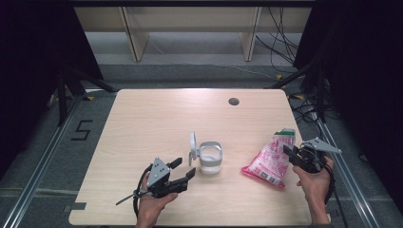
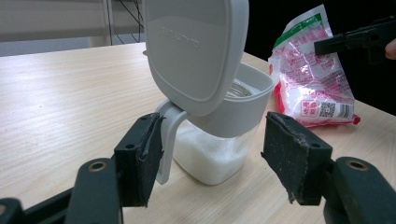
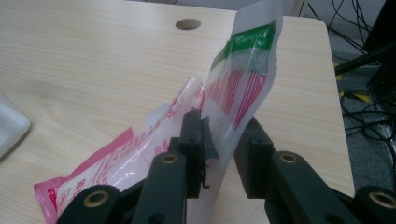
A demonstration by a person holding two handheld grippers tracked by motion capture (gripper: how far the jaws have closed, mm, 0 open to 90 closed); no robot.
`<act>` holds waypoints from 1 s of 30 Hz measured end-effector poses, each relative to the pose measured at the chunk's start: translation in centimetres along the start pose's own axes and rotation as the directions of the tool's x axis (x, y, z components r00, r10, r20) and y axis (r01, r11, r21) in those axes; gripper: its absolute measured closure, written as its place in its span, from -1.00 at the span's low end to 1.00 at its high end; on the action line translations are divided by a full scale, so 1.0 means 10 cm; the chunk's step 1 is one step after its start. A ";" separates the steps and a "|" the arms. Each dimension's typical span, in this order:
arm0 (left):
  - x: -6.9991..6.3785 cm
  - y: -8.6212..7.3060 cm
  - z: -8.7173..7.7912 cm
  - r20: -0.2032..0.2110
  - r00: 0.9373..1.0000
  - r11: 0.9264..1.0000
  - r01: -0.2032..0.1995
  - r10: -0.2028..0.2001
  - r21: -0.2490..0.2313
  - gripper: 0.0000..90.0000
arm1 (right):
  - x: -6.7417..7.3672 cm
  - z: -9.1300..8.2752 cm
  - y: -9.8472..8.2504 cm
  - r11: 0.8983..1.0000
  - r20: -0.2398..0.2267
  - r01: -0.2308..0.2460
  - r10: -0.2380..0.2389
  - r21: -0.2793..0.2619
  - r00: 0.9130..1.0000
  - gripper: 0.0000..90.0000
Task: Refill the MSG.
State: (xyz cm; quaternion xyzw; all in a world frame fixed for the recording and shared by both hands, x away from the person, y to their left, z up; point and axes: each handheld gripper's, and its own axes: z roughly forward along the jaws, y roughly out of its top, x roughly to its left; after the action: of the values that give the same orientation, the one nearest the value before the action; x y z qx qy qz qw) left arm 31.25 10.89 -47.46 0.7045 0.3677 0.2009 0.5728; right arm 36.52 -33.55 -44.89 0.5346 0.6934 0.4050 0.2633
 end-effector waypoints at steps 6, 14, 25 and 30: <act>0.03 0.00 -0.01 -0.008 1.000 1.000 0.020 -0.020 -0.006 -0.19 | -0.05 -0.02 -0.02 1.000 0.006 -0.017 0.017 0.002 1.000 0.61; 0.07 0.01 -0.02 -0.010 1.000 1.000 0.025 -0.025 -0.009 -0.19 | -0.10 -0.09 -0.01 1.000 0.036 -0.007 0.007 -0.018 0.999 0.44; 0.09 0.01 -0.02 -0.016 1.000 1.000 0.019 -0.019 -0.003 -0.19 | 0.02 -0.19 0.04 0.998 0.029 -0.020 0.022 -0.065 0.999 0.20; 0.12 0.02 -0.03 -0.029 0.999 1.000 0.028 -0.028 -0.007 -0.19 | 0.22 -0.17 0.07 0.998 -0.013 0.003 -0.004 -0.062 1.000 0.08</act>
State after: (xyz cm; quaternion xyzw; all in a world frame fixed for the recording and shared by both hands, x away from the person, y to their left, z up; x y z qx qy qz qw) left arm 31.85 11.99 -47.39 0.6946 0.3851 0.2043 0.5723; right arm 34.91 -31.90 -43.25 0.5226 0.6831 0.4291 0.2759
